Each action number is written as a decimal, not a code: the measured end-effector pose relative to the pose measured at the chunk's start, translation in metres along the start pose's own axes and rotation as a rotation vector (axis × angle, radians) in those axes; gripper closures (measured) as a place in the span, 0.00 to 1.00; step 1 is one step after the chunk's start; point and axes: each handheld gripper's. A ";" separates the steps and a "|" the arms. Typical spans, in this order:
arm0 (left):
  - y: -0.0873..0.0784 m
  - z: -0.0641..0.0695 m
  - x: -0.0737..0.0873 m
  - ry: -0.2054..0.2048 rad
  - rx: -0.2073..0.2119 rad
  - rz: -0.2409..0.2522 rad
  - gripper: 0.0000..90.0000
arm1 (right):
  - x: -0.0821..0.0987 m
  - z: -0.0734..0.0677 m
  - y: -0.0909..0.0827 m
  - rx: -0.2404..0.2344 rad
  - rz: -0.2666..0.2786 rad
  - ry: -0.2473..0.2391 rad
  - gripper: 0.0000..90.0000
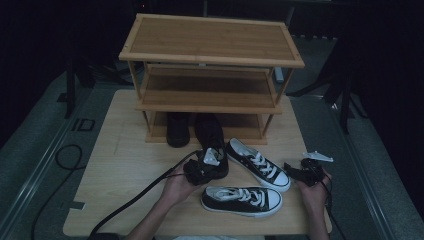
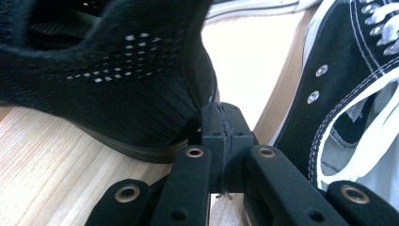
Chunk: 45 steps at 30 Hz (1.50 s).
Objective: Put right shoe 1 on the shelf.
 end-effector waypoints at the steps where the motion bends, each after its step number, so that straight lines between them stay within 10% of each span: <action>1: 0.000 0.001 -0.002 0.013 0.003 -0.001 1.00 | 0.000 0.000 0.000 0.000 0.001 -0.001 0.21; 19: 0.019 -0.002 -0.010 0.082 -0.006 -0.061 1.00 | 0.000 0.000 0.000 -0.002 0.000 -0.005 0.21; 45: 0.014 -0.040 -0.025 -0.016 -0.131 -0.004 1.00 | 0.000 0.000 0.000 -0.003 0.000 -0.007 0.21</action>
Point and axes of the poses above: each handheld gripper's, and its own axes: y roughly forward along the jaws, x roughly out of its underside, z roughly to its right, and after that the axes turned 2 degrees about y, right-handed
